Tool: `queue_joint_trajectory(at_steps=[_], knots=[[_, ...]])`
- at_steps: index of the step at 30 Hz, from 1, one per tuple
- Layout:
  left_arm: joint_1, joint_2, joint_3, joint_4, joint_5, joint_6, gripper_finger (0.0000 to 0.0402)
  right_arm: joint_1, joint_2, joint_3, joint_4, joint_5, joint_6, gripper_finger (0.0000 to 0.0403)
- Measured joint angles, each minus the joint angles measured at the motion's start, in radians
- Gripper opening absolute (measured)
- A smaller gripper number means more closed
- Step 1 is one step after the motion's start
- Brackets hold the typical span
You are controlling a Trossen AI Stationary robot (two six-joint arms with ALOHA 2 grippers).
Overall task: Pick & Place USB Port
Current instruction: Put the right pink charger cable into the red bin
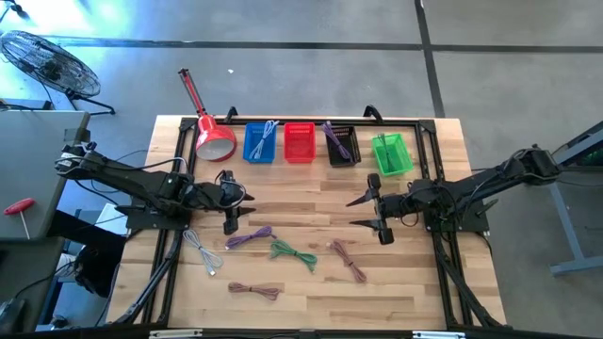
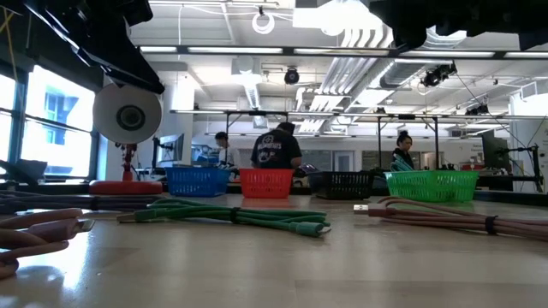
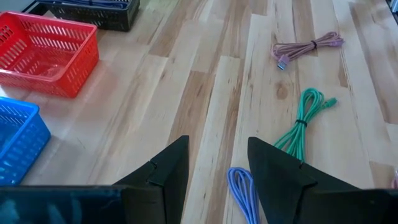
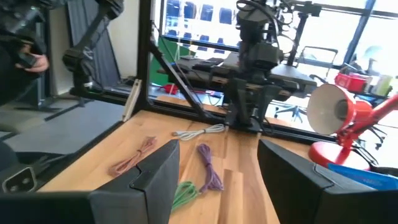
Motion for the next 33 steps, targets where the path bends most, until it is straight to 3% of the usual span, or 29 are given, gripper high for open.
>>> queue_joint_trajectory(at_steps=[13, 20, 33], knots=[[0.000, 0.000, 0.000, 0.000, -0.030, 0.001, 0.0159, 0.000, 0.000, 0.001, -0.037, 0.000, 0.005, 0.0209], [0.000, 0.000, 0.000, 0.000, -0.053, 0.002, 0.0159, 0.000, 0.000, 0.001, -0.068, 0.078, 0.006, 0.0209], [0.000, 0.000, 0.000, 0.000, -0.048, -0.003, 0.0159, 0.000, 0.000, 0.001, -0.068, 0.090, 0.002, 0.0209]])
